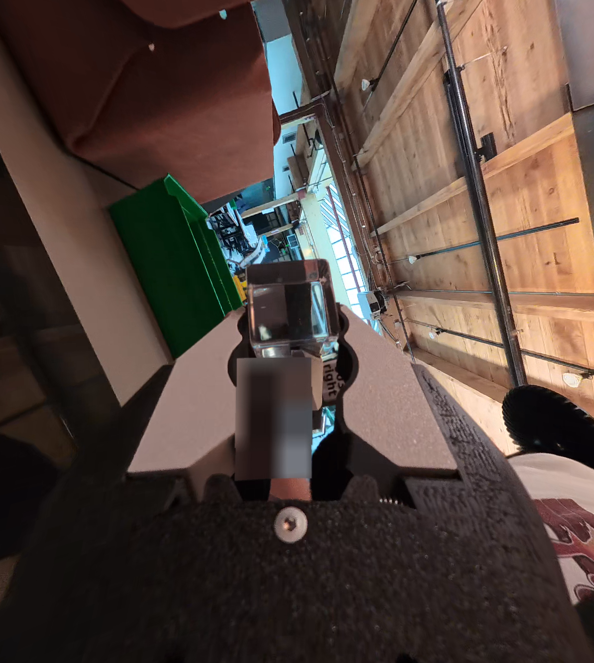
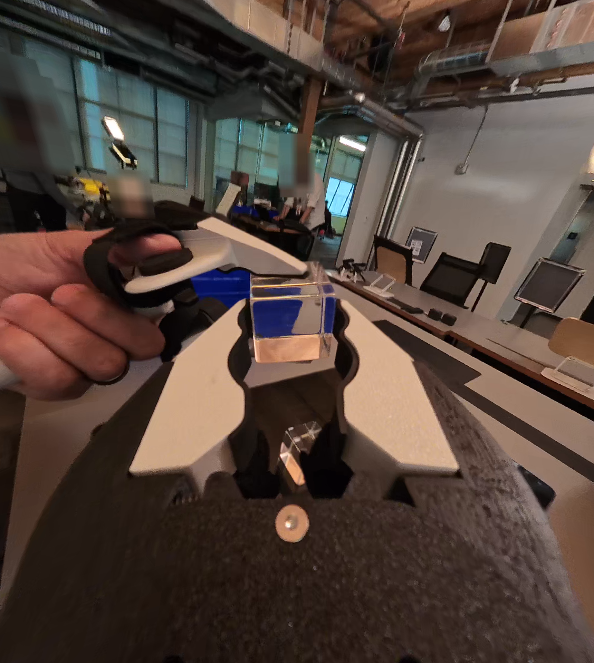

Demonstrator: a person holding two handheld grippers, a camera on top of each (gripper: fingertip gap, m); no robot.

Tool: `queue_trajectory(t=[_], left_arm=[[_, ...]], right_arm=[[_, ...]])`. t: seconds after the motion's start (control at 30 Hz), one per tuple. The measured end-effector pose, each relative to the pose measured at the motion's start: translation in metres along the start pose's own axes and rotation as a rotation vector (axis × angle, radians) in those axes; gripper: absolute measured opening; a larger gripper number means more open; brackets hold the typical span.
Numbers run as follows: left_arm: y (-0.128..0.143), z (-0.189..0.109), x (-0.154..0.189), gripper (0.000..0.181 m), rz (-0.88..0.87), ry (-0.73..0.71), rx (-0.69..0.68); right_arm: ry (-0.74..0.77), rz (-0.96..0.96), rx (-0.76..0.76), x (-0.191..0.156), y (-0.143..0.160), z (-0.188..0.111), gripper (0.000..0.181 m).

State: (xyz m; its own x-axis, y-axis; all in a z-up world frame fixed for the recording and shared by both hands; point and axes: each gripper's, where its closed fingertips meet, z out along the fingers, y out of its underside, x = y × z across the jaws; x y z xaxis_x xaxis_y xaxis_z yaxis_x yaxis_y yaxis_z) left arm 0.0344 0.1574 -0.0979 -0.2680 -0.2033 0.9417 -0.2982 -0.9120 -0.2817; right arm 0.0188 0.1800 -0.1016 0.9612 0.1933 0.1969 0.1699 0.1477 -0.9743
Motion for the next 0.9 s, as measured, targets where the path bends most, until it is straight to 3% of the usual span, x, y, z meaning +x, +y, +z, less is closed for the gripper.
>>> queue_trajectory(t=[0.07, 0.17, 0.27, 0.33, 0.4, 0.47, 0.53, 0.67, 0.8, 0.9], left_arm=[[-0.001, -0.005, 0.002, 0.057, 0.025, 0.017, 0.011], [-0.002, -0.021, -0.008, 0.062, 0.124, -0.067, 0.019], [0.006, -0.041, -0.034, 0.062, 0.245, -0.23, -0.042], [0.01, -0.055, -0.049, 0.062, 0.289, -0.31, -0.064], [0.011, -0.067, -0.062, 0.062, 0.311, -0.381, -0.063], [0.01, -0.077, -0.075, 0.062, 0.343, -0.463, -0.065], [0.009, -0.086, -0.09, 0.062, 0.417, -0.561, -0.076], [0.003, -0.096, -0.118, 0.063, 0.626, -0.761, -0.173], [-0.009, -0.095, -0.156, 0.068, 0.736, -0.952, -0.292], [-0.011, -0.072, -0.173, 0.086, 0.721, -0.966, -0.294]], right_arm=[[0.061, -0.062, -0.057, 0.014, 0.0, -0.009, 0.045], [0.216, -0.148, -0.23, 0.068, 0.001, -0.05, 0.044], [0.428, -0.145, -0.581, 0.152, 0.018, -0.129, 0.044], [0.607, 0.002, -0.886, 0.206, 0.041, -0.202, 0.044], [0.689, 0.172, -1.122, 0.236, 0.073, -0.265, 0.044], [0.728, 0.374, -1.251, 0.248, 0.108, -0.304, 0.044], [0.719, 0.524, -1.334, 0.25, 0.141, -0.322, 0.045], [0.729, 0.616, -1.439, 0.259, 0.185, -0.333, 0.045], [0.725, 0.656, -1.446, 0.265, 0.209, -0.321, 0.044], [0.77, 0.639, -1.417, 0.272, 0.212, -0.314, 0.044]])
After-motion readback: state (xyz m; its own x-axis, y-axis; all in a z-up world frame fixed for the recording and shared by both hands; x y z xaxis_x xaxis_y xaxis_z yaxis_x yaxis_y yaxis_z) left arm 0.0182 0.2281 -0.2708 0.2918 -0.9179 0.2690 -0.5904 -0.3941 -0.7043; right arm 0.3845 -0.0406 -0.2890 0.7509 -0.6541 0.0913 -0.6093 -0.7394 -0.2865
